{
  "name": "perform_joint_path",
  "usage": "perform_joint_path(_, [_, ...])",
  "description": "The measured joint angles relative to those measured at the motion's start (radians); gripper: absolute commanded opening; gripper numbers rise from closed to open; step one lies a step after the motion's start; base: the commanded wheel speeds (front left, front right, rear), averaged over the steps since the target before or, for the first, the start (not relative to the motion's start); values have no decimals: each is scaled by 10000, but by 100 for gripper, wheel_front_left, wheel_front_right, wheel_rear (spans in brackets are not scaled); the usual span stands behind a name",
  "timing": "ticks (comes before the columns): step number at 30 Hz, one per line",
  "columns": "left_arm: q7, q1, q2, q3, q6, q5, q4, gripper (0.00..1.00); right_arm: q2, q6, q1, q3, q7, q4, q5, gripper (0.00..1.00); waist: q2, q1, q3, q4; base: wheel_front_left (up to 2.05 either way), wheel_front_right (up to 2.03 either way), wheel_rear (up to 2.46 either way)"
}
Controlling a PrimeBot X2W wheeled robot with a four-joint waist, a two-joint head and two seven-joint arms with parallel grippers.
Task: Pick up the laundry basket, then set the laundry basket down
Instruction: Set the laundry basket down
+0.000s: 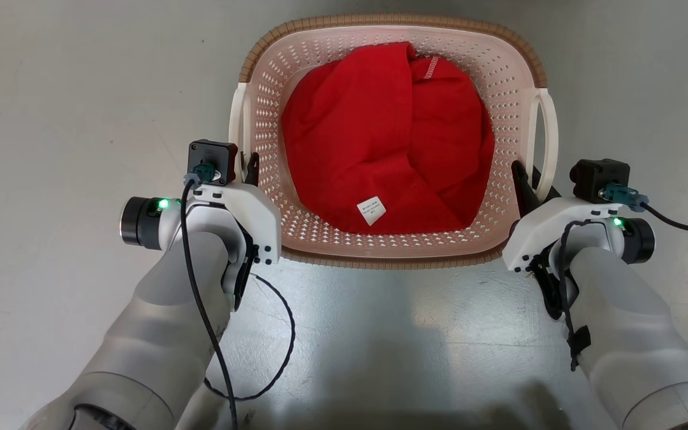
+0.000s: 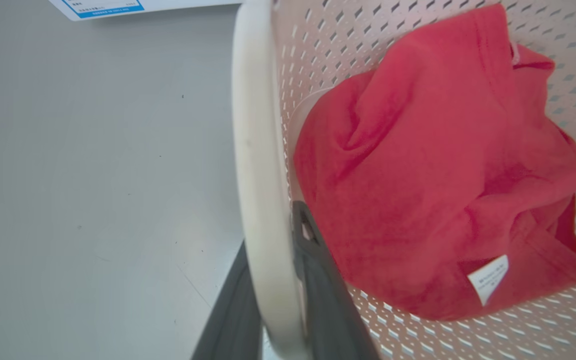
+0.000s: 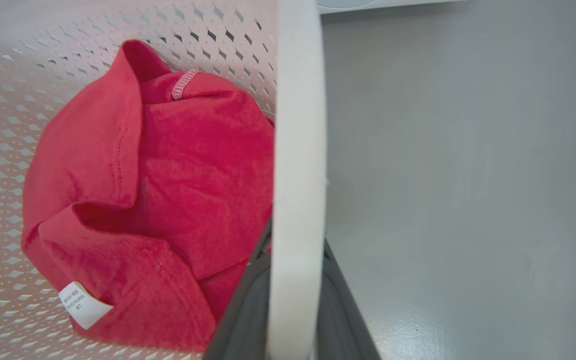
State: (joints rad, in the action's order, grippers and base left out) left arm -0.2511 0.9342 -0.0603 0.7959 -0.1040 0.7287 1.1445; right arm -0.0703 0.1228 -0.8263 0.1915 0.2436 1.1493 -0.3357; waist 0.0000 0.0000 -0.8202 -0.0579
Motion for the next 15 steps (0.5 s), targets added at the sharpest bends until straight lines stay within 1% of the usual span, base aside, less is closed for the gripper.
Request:
perform_joint_path(7, [0,9,77,-303,88,-203,102,0,4,2,-5,-98,0,-23,17,0,0,0,-53,40,0,0,0])
perform_joint_path(8, [0,10,94,-339,113,-219,144,0,6,2,-5,-165,0,-54,27,26,0,0,-64,49,0,0,0])
perform_joint_path(9, [0,10,104,-389,151,-221,180,11,19,4,-6,-259,0,-98,86,100,0,0,-80,62,0,0,0])
perform_joint_path(10, [-4,16,113,-443,151,-251,180,70,13,8,-12,-353,12,-140,159,100,0,0,-103,71,0,0,0])
perform_joint_path(11, [-29,43,127,-445,151,-303,222,100,6,8,-52,-428,44,-176,213,100,0,0,-133,75,0,0,0])
perform_joint_path(15, [-44,66,178,-550,134,-437,198,100,0,10,-303,-890,56,-487,562,100,0,0,-331,87,0,0,0])
